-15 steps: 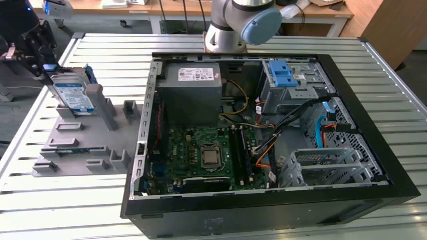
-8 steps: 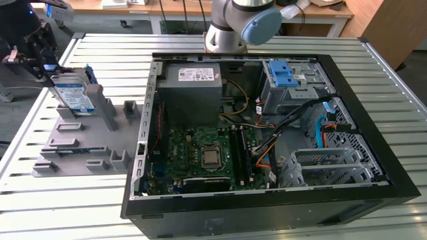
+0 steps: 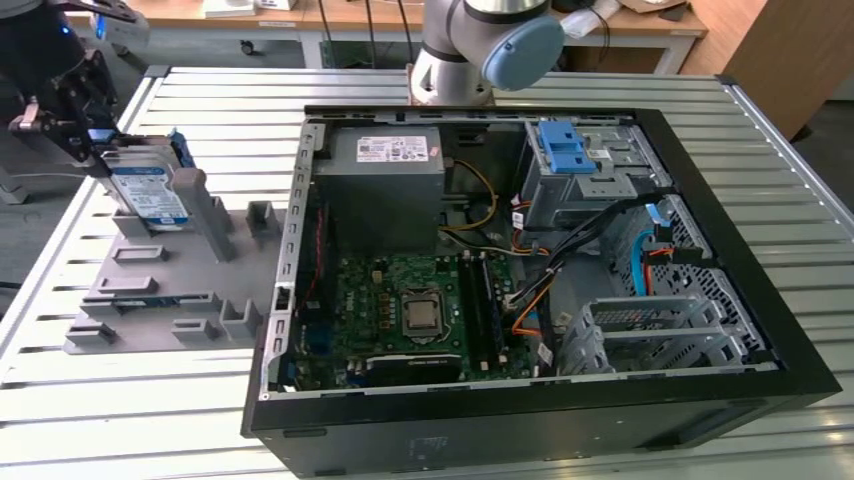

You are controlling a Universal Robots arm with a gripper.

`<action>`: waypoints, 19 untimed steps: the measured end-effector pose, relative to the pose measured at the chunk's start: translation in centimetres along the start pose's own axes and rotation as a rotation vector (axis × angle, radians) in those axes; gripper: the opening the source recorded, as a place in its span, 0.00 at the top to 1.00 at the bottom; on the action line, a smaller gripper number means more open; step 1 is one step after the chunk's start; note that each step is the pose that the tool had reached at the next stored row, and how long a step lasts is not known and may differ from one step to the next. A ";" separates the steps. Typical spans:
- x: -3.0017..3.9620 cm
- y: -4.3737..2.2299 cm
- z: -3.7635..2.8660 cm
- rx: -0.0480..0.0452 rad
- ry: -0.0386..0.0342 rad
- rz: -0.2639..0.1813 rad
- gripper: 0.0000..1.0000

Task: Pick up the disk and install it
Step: 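Pick up the disk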

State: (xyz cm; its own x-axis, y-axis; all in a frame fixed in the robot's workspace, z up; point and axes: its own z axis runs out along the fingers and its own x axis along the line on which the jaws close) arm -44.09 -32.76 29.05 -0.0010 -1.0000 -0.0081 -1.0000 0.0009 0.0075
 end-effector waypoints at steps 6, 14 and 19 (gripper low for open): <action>-0.01 -0.01 0.10 0.0001 0.0000 0.000 0.44; -0.30 0.00 0.16 0.0000 0.0000 0.000 0.44; -0.32 0.00 0.21 -0.0006 0.0000 0.000 0.45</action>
State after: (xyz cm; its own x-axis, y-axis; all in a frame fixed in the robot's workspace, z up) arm -44.08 -32.44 28.84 -0.0009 -1.0000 -0.0081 -1.0000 0.0009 0.0081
